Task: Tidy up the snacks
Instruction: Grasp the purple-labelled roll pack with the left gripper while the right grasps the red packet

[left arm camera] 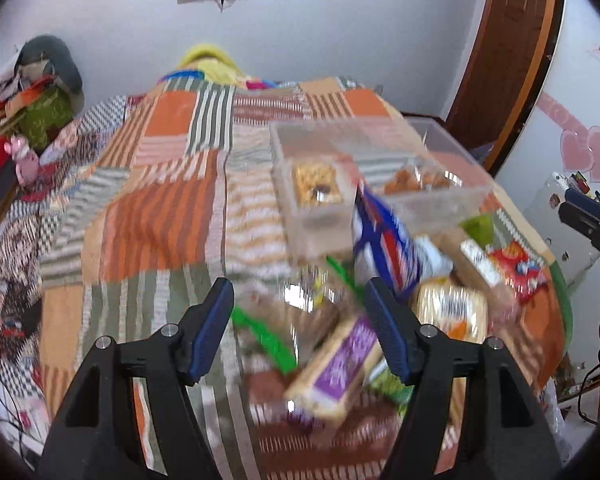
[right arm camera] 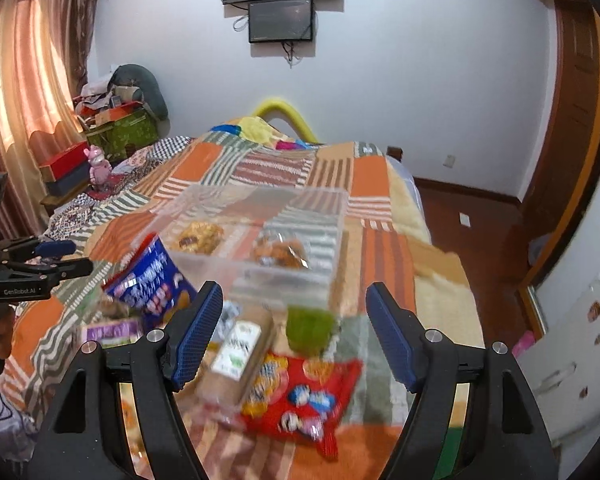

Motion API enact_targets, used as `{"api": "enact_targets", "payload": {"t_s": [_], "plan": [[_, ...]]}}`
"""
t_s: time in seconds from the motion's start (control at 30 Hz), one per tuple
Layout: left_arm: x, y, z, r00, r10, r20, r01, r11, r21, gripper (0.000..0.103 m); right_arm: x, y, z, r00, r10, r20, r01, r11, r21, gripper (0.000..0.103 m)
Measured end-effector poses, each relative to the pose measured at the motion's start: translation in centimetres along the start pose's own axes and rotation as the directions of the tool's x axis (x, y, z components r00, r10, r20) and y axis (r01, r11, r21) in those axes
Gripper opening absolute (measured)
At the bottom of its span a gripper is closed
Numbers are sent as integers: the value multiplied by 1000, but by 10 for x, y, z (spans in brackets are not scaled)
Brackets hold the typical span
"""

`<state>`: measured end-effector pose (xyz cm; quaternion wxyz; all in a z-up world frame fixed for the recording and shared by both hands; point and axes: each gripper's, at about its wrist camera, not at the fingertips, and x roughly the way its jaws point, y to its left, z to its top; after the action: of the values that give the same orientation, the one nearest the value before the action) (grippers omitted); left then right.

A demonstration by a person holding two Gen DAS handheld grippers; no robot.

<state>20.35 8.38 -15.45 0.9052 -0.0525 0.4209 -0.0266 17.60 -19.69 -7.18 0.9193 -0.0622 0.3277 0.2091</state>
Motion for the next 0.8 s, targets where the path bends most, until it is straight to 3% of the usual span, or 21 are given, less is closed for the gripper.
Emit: {"api": "enact_targets", "payload": {"t_s": [0.3, 0.5, 0.63, 0.8], "plan": [[23, 4, -53, 992, 14, -129, -11, 1000, 26, 68, -2, -20, -39, 997, -25, -78, 32, 996, 87, 72], [32, 5, -52, 989, -40, -143, 38, 999, -11, 68, 9, -30, -62, 989, -39, -142, 56, 992, 117, 72], [40, -10, -50, 985, -62, -161, 69, 997, 34, 68, 16, -33, -69, 985, -10, -171, 34, 990, 140, 72], [54, -26, -54, 983, -43, -177, 58, 995, 77, 68, 29, -26, -72, 982, 19, -186, 8, 990, 140, 72]]}}
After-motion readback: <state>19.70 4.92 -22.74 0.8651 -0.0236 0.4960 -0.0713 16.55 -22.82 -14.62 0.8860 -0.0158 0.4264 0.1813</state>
